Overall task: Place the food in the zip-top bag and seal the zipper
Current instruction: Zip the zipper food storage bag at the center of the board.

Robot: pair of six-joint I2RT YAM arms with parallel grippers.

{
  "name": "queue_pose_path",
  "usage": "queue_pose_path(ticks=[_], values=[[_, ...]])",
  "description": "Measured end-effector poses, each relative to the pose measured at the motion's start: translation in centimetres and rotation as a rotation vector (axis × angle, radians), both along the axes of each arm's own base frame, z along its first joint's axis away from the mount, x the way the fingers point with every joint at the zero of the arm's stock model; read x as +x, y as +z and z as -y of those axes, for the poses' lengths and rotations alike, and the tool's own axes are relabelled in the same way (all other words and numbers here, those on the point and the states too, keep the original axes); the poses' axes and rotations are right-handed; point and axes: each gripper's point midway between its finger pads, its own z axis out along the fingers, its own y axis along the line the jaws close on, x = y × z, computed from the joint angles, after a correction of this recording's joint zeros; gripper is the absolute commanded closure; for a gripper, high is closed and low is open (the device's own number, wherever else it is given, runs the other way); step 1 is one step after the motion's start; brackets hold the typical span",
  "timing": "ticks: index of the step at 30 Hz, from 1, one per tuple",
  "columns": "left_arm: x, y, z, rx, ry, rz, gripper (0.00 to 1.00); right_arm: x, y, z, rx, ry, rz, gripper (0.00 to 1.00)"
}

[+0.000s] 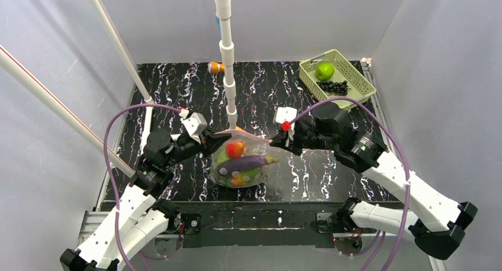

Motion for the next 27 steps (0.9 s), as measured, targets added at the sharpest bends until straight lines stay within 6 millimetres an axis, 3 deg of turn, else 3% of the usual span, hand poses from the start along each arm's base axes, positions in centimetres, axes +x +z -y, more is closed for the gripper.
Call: queue_pose_path(ticks=[9, 16, 17, 19, 20, 24, 26, 27], values=[[2.2, -0.4, -2.3, 0.013, 0.197, -0.008, 1.00, -0.2, -0.6, 3.6, 0.051, -0.146, 0.047, 0.99], [2.1, -0.5, -2.5, 0.007, 0.206, -0.030, 1.00, 0.2, -1.2, 3.8, 0.048, -0.183, 0.033, 0.99], [2.2, -0.7, -2.4, 0.005, 0.208, -0.040, 0.95, 0.4, -1.2, 3.8, 0.050, -0.194, 0.032, 0.99], [2.4, -0.9, -2.4, 0.002, 0.218, -0.071, 0.65, 0.7, -1.1, 4.0, 0.053, -0.227, 0.024, 0.99], [2.7, -0.9, -2.6, 0.003, 0.236, -0.085, 0.57, 0.9, -1.2, 4.3, 0.049, -0.249, 0.016, 0.99], [4.6, -0.9, -3.6, -0.018, 0.353, -0.153, 0.41, 2.2, -1.4, 5.4, 0.004, -0.380, -0.037, 0.99], [4.9, -1.0, -3.8, -0.030, 0.375, -0.176, 0.13, 3.0, -1.3, 5.7, -0.012, -0.434, -0.053, 0.99], [5.0, -1.1, -3.8, -0.035, 0.379, -0.183, 0.04, 3.3, -1.4, 5.8, -0.022, -0.457, -0.060, 0.99]])
